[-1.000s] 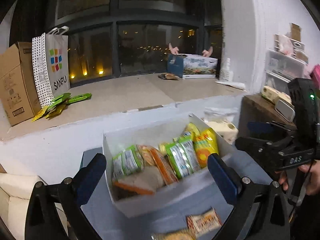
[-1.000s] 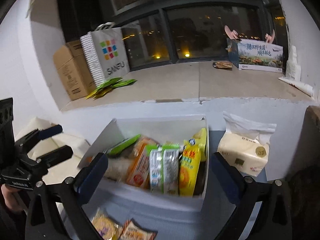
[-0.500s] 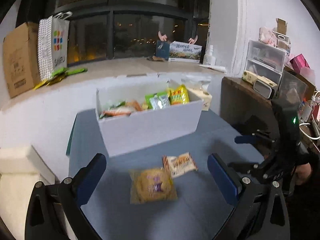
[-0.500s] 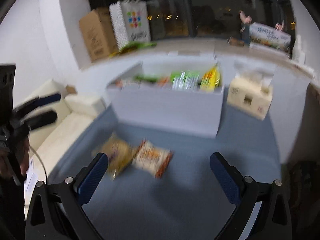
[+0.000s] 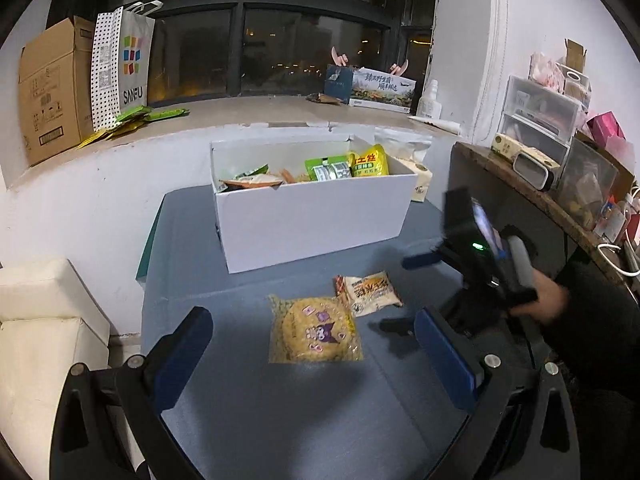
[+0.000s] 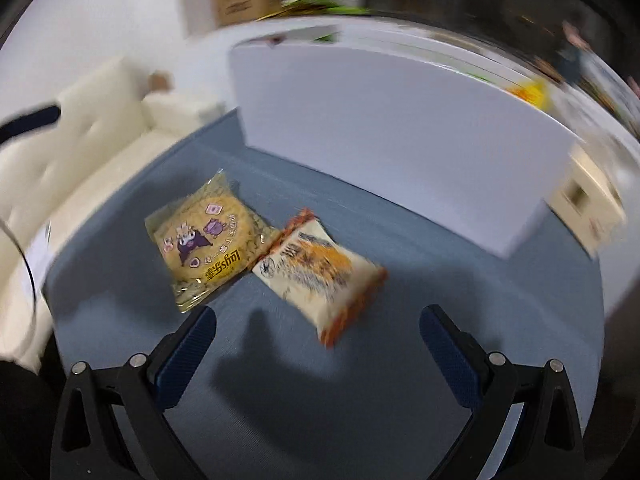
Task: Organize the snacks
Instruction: 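Grasp the cookie pack with the right tool while the left tool grasps the cartoon biscuit pack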
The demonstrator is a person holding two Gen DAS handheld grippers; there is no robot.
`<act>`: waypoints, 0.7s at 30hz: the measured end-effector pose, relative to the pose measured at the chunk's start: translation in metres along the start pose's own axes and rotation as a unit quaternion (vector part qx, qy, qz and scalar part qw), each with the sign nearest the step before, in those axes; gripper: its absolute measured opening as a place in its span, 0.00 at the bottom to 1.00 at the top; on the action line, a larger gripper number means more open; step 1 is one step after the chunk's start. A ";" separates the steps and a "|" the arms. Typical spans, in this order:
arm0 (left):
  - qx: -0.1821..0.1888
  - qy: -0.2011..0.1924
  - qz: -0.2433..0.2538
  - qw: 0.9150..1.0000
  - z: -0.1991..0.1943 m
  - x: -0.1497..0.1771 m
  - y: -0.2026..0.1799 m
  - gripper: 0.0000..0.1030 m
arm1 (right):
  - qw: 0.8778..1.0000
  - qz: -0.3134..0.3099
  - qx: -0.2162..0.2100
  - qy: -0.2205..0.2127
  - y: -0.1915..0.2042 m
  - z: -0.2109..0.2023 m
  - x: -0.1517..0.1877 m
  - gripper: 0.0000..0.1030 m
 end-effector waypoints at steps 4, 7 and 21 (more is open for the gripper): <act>-0.003 0.006 -0.008 1.000 0.001 0.005 0.005 1.00 | 0.999 -0.041 -0.015 0.024 -0.006 0.021 -0.008 1.00; -0.005 0.013 -0.010 1.000 0.004 0.008 0.008 1.00 | 0.997 -0.055 -0.039 0.033 -0.008 0.031 -0.011 0.98; 0.005 0.061 0.010 0.998 0.043 0.018 -0.009 1.00 | 0.999 -0.009 -0.040 -0.021 -0.012 -0.022 0.000 0.45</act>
Point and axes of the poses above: each gripper's, at about its wrist camera, not at the fingertips, and z roughly the way its jaws point, y to its left, x to its underside, the point moved 7 cm from there along z, roughly the way its jaws point, and after that the axes turned 1 degree about -y, right-handed, at the moved point
